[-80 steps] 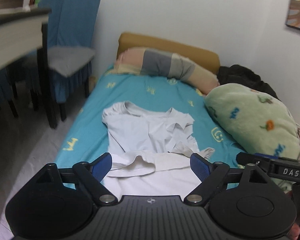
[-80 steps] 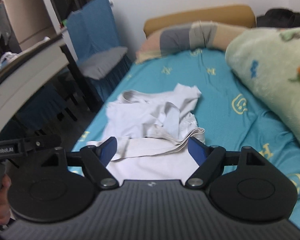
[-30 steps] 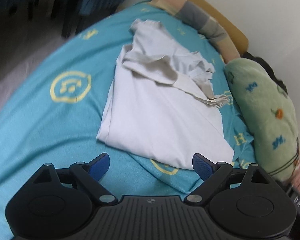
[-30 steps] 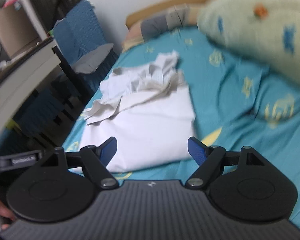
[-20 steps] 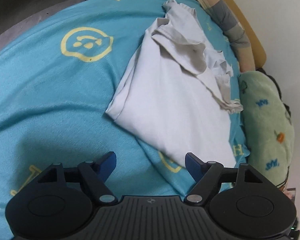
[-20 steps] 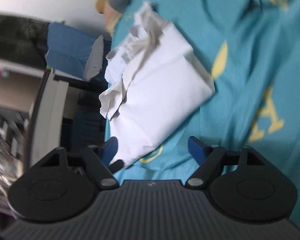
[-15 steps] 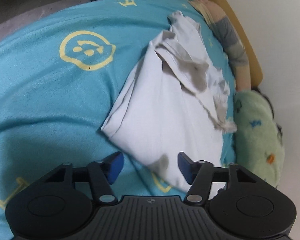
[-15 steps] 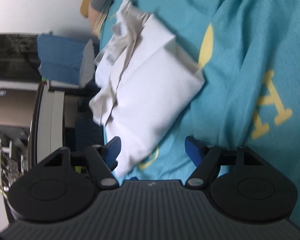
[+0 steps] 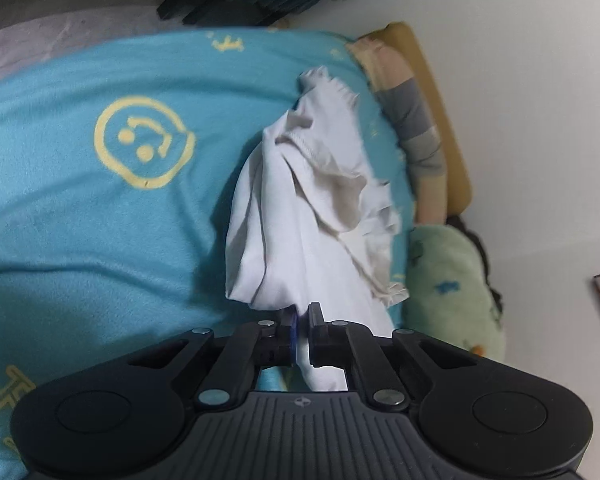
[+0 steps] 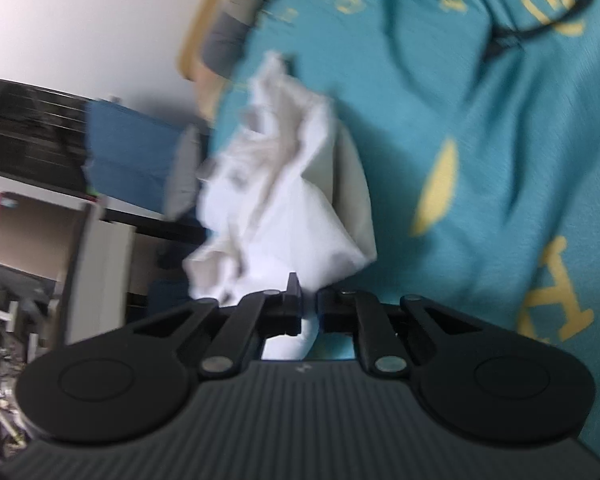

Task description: Fold clothes

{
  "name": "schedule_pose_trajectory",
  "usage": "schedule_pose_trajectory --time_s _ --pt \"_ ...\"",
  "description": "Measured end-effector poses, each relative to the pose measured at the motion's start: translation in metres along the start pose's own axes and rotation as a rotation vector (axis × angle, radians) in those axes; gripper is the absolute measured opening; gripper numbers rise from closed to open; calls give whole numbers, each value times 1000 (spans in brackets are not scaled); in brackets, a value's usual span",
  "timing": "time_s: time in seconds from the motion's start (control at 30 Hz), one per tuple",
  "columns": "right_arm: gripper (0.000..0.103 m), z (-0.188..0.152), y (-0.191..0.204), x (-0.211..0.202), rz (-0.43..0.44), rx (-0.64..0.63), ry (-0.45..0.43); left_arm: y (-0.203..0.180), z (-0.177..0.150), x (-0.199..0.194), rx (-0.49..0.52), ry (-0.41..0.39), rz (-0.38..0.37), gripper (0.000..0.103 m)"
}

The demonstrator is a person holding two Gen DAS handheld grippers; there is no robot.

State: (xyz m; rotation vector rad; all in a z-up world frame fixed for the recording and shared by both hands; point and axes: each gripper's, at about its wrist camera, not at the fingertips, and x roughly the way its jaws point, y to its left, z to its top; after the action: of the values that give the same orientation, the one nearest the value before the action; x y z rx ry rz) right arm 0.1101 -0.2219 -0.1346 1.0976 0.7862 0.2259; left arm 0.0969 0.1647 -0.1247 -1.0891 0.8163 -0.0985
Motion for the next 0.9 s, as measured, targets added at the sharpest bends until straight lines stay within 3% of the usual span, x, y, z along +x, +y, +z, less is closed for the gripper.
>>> schedule_pose_trajectory --time_s 0.23,0.37,0.53,0.63,0.73,0.9 --pt "9 -8 39 -47 46 -94 -23 -28 -10 -60 59 -39 -120 4" --pt "9 -21 52 -101 86 -112 -23 -43 -37 -111 113 -15 -199 4" --pt "9 -47 44 -172 121 -145 -21 -44 -83 -164 175 4 -235 4" --pt "9 -58 35 -192 107 -133 -9 -44 -99 -171 180 6 -225 4" --pt "9 -46 36 -185 92 -122 -12 -52 -90 -159 165 -2 -205 4" --pt "9 4 71 -124 60 -156 0 -84 -43 -108 166 -87 -44 4"
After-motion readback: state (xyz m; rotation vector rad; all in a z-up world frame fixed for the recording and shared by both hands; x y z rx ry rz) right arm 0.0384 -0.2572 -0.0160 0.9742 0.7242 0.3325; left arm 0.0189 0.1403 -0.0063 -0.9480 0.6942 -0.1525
